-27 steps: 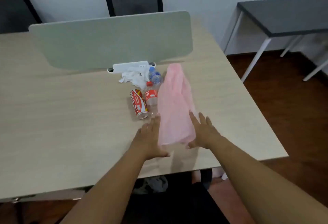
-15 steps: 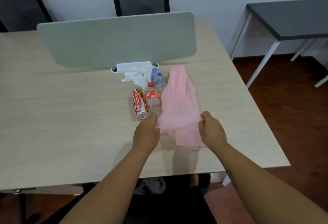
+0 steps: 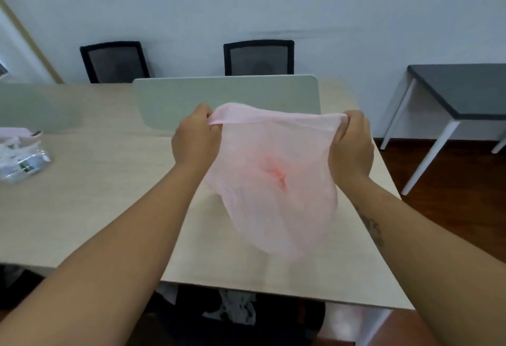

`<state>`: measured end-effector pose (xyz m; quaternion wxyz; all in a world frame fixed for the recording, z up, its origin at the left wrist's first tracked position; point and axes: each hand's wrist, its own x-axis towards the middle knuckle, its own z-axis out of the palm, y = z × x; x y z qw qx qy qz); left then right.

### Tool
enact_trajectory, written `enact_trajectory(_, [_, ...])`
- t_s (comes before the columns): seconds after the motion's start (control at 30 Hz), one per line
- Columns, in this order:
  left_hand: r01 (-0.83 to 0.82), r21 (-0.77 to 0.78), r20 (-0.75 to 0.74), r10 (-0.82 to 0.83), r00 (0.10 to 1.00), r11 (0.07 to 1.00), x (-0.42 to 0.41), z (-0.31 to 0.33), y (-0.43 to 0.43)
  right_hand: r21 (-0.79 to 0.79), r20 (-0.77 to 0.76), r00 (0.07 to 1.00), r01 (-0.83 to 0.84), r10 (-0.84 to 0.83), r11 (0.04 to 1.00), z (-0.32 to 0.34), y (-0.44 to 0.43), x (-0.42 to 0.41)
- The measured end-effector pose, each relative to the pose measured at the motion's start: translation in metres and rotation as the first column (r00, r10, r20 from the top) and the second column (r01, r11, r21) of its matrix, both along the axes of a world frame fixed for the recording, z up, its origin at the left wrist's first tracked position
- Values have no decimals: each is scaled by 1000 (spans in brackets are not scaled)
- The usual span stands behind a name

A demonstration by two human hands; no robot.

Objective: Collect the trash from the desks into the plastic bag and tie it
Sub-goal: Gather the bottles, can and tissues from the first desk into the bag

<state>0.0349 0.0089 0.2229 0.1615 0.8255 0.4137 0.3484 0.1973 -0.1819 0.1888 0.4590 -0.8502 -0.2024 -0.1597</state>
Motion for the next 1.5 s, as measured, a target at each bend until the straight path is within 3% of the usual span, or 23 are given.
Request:
enact_trajectory(0.23, [-58, 154, 1, 59, 998, 986, -85, 53, 61, 110, 136, 980, -161, 146, 981, 47, 58, -46])
enact_trajectory(0.47, [-18, 163, -64, 29, 998, 986, -201, 42, 135, 107, 134, 962, -253, 238, 962, 34, 142, -140])
enact_trajectory(0.6, [33, 73, -172, -20, 985, 997, -261, 13, 182, 103, 54, 965, -260, 256, 960, 2, 196, -209])
enact_trajectory(0.7, [70, -58, -231, -81, 970, 996, -292, -18, 200, -1, -4, 946, -325, 325, 946, -35, 231, -248])
enact_trajectory(0.83, [37, -228, -230, -91, 969, 973, -328, -62, 227, -344, -55, 917, -389, 395, 855, -96, 253, -283])
enact_trajectory(0.9, [75, -280, -241, -146, 960, 957, -341, -78, 237, -443, -133, 915, -398, 380, 804, -119, 257, -291])
enact_trajectory(1.03, [256, -397, -238, -368, 899, 882, -347, -98, 243, -462, -308, 898, -430, 314, 775, -140, 262, -296])
enact_trajectory(1.17, [342, -414, -445, -515, 733, 844, -325, -109, 247, -431, -403, 886, -406, 230, 806, -153, 265, -279])
enact_trajectory(1.23, [360, -417, -505, -542, 671, 834, -310, -112, 246, -466, -499, 845, -450, 193, 762, -161, 263, -260])
enact_trajectory(1.37, [394, -366, -468, -532, 705, 843, -276, -117, 248, -496, -642, 752, -556, 149, 667, -170, 257, -225])
enact_trajectory(1.5, [316, -339, -475, -451, 755, 886, -235, -124, 250, -400, -663, 728, -543, 176, 738, -170, 255, -189])
